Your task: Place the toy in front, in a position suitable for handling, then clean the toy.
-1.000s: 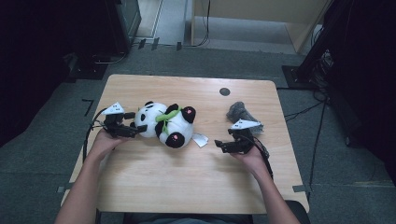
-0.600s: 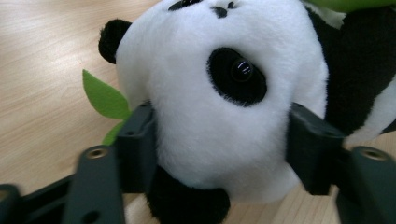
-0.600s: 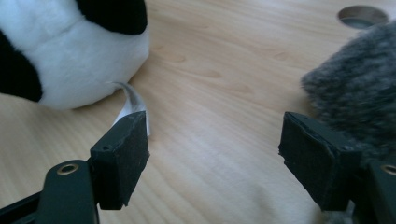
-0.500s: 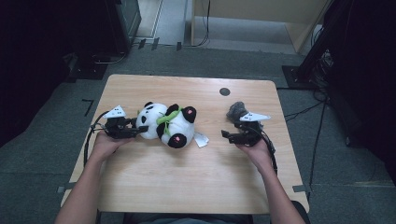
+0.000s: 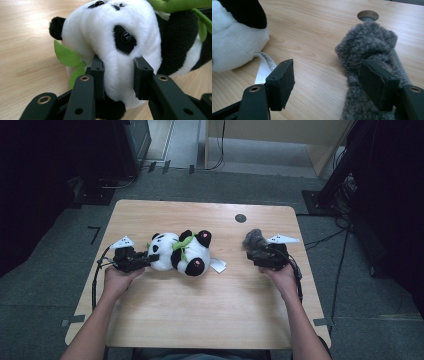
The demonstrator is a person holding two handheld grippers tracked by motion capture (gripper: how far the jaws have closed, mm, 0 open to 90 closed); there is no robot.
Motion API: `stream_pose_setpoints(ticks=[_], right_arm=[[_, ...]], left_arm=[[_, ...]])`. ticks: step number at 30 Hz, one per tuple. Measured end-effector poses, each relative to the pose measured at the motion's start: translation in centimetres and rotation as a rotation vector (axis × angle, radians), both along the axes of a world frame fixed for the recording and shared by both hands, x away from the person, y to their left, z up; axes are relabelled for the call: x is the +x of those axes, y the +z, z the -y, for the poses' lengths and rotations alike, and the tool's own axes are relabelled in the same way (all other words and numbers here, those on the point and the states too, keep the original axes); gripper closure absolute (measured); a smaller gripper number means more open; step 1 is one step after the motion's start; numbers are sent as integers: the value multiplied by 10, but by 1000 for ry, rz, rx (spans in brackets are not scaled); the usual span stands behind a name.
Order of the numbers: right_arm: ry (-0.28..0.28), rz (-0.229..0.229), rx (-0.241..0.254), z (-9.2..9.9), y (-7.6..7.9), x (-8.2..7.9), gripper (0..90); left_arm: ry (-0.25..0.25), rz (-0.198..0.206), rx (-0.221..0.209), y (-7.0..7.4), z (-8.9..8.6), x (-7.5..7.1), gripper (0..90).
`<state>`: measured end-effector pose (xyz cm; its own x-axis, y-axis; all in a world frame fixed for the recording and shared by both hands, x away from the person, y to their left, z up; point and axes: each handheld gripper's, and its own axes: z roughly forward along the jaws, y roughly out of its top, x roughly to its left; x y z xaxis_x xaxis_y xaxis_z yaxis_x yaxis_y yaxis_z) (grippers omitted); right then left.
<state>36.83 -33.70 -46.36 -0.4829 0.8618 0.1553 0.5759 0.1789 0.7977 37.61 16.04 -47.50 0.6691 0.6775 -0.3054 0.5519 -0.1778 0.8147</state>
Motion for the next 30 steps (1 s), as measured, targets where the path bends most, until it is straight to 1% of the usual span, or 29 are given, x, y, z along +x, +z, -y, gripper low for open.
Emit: stream_pose_setpoints(ticks=[1, 2, 4, 5, 6, 7, 10, 12, 13, 15, 16, 17, 18, 19, 20, 22, 24, 25, 26, 27, 28, 29, 30], right_arm=[[-7, 11, 1, 2, 1, 0, 300], [-14, 10, 4, 4, 2, 1, 302], [-22, -2, 11, 8, 3, 5, 302], [-28, 0, 14, 9, 3, 6, 302], [-40, 5, 9, 12, 4, 9, 305], [-40, 5, 9, 12, 4, 9, 305], [-62, 14, -5, 16, 4, 13, 312], [-77, 15, -17, 20, 3, 16, 313], [-86, 16, -19, 22, 3, 18, 313], [-102, 16, -9, 27, 1, 21, 319], [-115, 10, -8, 30, -2, 24, 331], [-115, 10, -8, 30, -2, 24, 331], [-116, 6, -10, 31, -3, 25, 334], [-122, -1, -15, 33, -5, 27, 335], [-129, -7, -21, 34, -9, 30, 341], [-132, -9, -25, 34, -11, 31, 348], [-134, -15, -43, 33, -15, 37, 357], [-136, -19, -38, 32, -17, 39, 371], [-139, -36, -25, 31, -21, 43, 373], [-139, -36, -25, 31, -21, 43, 373], [-135, -58, -35, 30, -26, 45, 406], [-135, -58, -35, 30, -26, 45, 406], [-134, -72, -60, 29, -30, 47, 436]], left_arm=[[8, -7, -12, 1, 1, -2, 688], [19, -7, -14, 3, 2, -5, 690], [20, -2, -11, 5, 7, -11, 691], [26, -3, -16, 5, 10, -14, 691], [38, -14, -18, 6, 15, -17, 690], [38, -14, -18, 6, 15, -17, 690], [69, -28, -19, 6, 24, -25, 686], [80, -27, -18, 6, 28, -30, 679], [86, -34, -22, 6, 30, -32, 676], [95, -26, -15, 4, 34, -38, 664], [97, -19, -6, 3, 36, -40, 643], [97, -22, -5, 1, 37, -41, 643], [83, -40, -13, -1, 37, -42, 638], [86, -41, -10, -2, 38, -43, 619], [87, -34, -6, -2, 39, -43, 597], [85, -21, 10, -2, 40, -44, 582], [83, -13, 19, -2, 40, -45, 566], [81, -6, 21, -2, 40, -45, 555], [79, -6, 21, -3, 39, -46, 534], [79, -6, 22, -3, 39, -46, 534], [75, -3, 20, -4, 38, -46, 519], [74, -1, 19, -4, 38, -46, 519], [75, -2, 16, -4, 38, -46, 496]])
